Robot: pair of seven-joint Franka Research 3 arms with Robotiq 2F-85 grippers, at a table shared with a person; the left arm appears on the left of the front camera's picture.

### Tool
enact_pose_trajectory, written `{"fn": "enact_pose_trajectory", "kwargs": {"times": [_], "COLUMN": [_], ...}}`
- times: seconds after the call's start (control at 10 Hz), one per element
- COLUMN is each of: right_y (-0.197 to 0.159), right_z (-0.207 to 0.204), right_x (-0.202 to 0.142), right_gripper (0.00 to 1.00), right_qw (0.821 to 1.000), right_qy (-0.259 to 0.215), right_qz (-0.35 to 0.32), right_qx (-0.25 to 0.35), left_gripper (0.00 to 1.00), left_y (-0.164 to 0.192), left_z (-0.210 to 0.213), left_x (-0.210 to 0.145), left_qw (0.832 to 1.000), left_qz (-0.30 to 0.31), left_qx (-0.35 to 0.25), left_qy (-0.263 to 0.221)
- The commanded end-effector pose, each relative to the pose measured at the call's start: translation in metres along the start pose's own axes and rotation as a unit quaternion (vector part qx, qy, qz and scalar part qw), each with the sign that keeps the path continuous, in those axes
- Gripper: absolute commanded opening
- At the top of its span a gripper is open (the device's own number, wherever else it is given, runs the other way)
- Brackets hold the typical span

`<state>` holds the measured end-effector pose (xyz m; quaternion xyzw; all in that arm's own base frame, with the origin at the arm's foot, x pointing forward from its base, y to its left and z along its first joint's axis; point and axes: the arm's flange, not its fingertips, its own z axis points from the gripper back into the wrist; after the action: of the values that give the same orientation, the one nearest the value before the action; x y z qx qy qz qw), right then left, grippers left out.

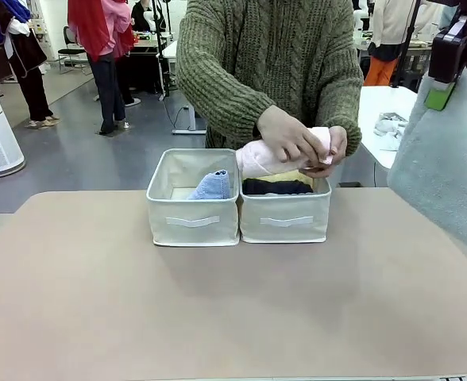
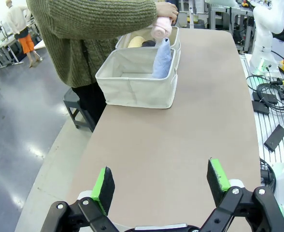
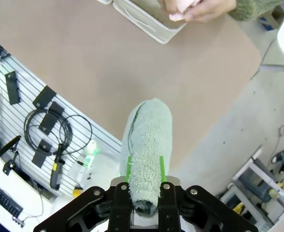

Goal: Sort the towels based on their folding style.
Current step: Pick up another triangle-folded towel from the table and place it in the left Fabric basket.

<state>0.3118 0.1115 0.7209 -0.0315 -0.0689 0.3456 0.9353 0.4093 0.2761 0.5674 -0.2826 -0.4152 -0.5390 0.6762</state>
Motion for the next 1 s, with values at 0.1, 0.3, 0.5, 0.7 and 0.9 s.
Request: {"fn": "enact_pose_trajectory", "kwargs": {"times": [0.1, 0.3, 0.5, 0.7, 0.9], "right_y": [0.001, 0.007, 0.015, 0.022, 0.02], "right_z": [0.005, 0.005, 0.006, 0.004, -0.001], "right_x": [0.021, 0.038, 0.06, 0.072, 0.061], "right_gripper": [0.18, 0.18, 0.18, 0.18, 0.18], "right_qw": [1.0, 0.999, 0.997, 0.995, 0.998], "right_qy": [-0.004, -0.002, 0.008, 0.019, 0.009], "right_qz": [0.023, 0.045, 0.073, 0.096, 0.061], "right_qx": [0.005, 0.005, 0.004, 0.02, 0.001], "left_gripper": [1.0, 1.0, 1.0, 1.0, 1.0], "left_y": [-0.003, -0.003, -0.003, -0.003, -0.003], "left_z": [0.001, 0.001, 0.001, 0.001, 0.001], "left_x": [0.0, 0.0, 0.0, 0.0, 0.0], "left_qw": [1.0, 1.0, 1.0, 1.0, 1.0], "left_qz": [-0.002, -0.002, -0.002, -0.002, -0.002], "left_qx": [0.0, 0.0, 0.0, 0.0, 0.0], "left_qy": [0.005, 0.005, 0.005, 0.005, 0.005]}}
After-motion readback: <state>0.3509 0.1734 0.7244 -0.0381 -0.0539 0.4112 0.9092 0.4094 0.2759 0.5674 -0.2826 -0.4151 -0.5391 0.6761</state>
